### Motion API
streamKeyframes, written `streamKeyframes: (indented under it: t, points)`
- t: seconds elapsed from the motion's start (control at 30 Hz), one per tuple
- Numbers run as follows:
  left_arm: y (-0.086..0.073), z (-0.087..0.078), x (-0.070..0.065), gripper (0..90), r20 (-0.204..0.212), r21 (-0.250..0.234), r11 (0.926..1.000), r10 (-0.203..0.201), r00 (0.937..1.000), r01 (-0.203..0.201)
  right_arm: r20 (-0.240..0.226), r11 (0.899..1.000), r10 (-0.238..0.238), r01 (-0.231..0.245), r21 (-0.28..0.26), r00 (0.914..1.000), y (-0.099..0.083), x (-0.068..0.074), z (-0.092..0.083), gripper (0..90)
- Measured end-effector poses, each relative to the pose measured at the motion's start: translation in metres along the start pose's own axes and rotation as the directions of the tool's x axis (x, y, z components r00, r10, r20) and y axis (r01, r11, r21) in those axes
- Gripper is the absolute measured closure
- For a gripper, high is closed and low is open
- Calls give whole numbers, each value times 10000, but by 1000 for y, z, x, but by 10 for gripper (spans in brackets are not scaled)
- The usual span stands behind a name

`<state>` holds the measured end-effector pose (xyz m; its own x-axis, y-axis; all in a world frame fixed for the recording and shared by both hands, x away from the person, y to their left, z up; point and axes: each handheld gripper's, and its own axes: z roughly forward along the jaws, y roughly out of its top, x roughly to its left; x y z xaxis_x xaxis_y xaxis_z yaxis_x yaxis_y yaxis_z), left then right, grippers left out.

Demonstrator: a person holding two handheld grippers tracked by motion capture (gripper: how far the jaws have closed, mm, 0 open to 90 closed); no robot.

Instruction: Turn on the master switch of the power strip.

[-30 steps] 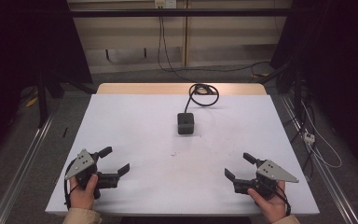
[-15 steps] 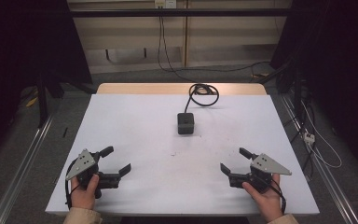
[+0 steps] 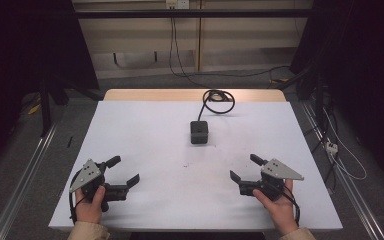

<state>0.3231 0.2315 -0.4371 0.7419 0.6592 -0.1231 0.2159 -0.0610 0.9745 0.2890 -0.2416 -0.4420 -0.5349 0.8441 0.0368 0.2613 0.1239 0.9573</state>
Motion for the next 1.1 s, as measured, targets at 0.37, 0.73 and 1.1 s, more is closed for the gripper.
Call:
streamKeyframes:
  t: [0.37, 0.73, 1.1]
  points:
    - [-2, 4, -3, 28, 215, 222, 9997, 104, 9997, -109, 0, 10000, 67, -67, -71, 10000, 9, 3, 20, 81]
    - [-1, 7, -5, 28, 449, 209, 9996, 155, 9989, -164, 151, 10000, 79, -79, -35, 9999, 15, 3, 33, 80]
    - [-1, 4, -4, 28, 406, 130, 9998, 140, 9991, -146, 130, 9999, 114, -113, -67, 9999, 18, 5, 42, 80]
